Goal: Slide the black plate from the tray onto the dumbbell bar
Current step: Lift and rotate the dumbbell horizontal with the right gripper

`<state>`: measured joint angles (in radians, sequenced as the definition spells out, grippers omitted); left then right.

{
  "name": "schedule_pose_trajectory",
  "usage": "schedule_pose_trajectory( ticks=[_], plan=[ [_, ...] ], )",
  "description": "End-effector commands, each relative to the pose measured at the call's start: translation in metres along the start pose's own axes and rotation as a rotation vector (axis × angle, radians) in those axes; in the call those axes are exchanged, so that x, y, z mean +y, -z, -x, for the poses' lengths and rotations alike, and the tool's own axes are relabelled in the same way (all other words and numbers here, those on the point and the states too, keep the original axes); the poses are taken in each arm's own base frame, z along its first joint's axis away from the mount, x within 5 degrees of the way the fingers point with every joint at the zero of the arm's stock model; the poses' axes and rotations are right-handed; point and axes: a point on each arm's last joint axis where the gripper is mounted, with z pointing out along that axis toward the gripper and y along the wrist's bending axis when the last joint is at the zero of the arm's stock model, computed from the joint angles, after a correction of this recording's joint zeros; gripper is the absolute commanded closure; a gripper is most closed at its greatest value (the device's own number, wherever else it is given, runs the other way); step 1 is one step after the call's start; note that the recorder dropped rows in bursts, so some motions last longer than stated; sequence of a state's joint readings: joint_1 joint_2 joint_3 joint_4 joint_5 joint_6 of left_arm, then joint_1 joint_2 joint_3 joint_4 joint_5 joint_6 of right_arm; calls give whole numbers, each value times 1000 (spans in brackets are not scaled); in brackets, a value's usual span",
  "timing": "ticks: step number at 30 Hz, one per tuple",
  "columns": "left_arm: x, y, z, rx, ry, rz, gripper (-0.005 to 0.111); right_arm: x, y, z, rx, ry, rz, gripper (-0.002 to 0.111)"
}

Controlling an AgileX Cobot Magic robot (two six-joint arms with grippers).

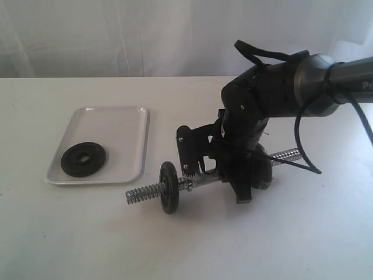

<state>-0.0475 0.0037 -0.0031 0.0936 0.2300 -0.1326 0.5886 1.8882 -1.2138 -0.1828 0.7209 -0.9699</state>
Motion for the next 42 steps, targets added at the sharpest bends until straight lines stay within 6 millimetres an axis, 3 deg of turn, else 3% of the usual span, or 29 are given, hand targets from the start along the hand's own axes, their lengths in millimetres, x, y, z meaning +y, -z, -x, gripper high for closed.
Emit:
schedule_pose_trajectory(
  ticks=[1, 12, 27, 31, 38, 42],
  plan=[
    [0, 0, -1, 2, 5, -3, 107, 18, -12, -7, 87, -79, 164, 108],
    [0, 0, -1, 2, 5, -3, 107, 13, -13, -25, 122, -289, 182, 108],
    [0, 0, -1, 2, 5, -3, 107, 13, -13, -22, 94, -320, 193, 106],
    [0, 0, -1, 2, 5, -3, 107, 12, -13, -22, 87, -321, 184, 90],
    [0, 0, -1, 2, 5, -3, 107, 10, -14, -19, 68, -315, 161, 42],
    [0, 0, -1, 2, 5, -3, 107, 7, -14, -16, 26, -324, 126, 27]
  ],
)
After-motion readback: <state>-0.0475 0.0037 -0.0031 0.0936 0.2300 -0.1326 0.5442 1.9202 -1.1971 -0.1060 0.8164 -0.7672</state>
